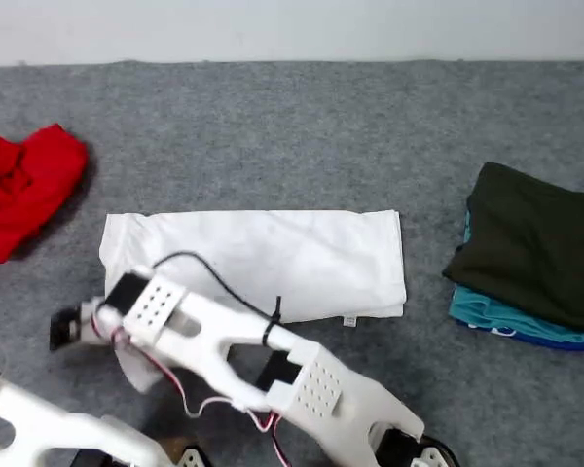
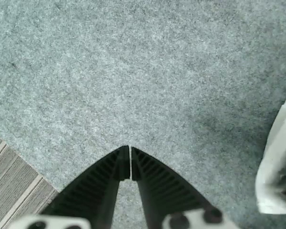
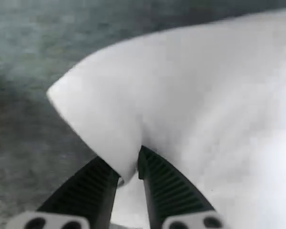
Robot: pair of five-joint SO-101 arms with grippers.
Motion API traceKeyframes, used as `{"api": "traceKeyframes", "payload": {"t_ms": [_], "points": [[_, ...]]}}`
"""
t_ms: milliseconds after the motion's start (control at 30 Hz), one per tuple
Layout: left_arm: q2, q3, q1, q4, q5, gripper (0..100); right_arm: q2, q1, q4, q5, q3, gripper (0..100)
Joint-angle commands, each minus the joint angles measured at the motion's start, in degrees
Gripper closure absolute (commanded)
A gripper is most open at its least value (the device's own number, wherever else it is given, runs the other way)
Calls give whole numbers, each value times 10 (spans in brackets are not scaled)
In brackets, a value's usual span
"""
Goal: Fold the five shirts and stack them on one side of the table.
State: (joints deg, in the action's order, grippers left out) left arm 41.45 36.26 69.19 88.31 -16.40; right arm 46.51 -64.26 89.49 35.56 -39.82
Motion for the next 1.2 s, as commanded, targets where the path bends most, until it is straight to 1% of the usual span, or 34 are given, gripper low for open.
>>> {"api": "traceKeyframes", "payload": {"t_ms": [0, 200, 467, 533, 600, 733, 900, 1000, 1167], "points": [[12, -2, 2, -12, -4, 986, -7, 39, 16, 5, -98, 988], [12, -2, -1, -13, -4, 986, -6, 81, 10, 4, -174, 988], [11, -2, -2, -13, -4, 986, 17, 116, -28, 5, -184, 984], [11, -2, -2, -13, -4, 986, 31, 125, -39, 2, -184, 960], [11, -1, -2, -13, -4, 986, 45, 134, -50, 1, -184, 907], [11, -1, -2, -13, -5, 986, 58, 160, -87, -54, -184, 801], [11, -1, -2, -13, -5, 986, 59, 189, -123, -62, -184, 789], [11, -1, -2, -13, -5, 986, 57, 189, -111, -62, -186, 789], [11, -1, -2, -13, -6, 986, 43, 175, -28, -67, -258, 790]]}}
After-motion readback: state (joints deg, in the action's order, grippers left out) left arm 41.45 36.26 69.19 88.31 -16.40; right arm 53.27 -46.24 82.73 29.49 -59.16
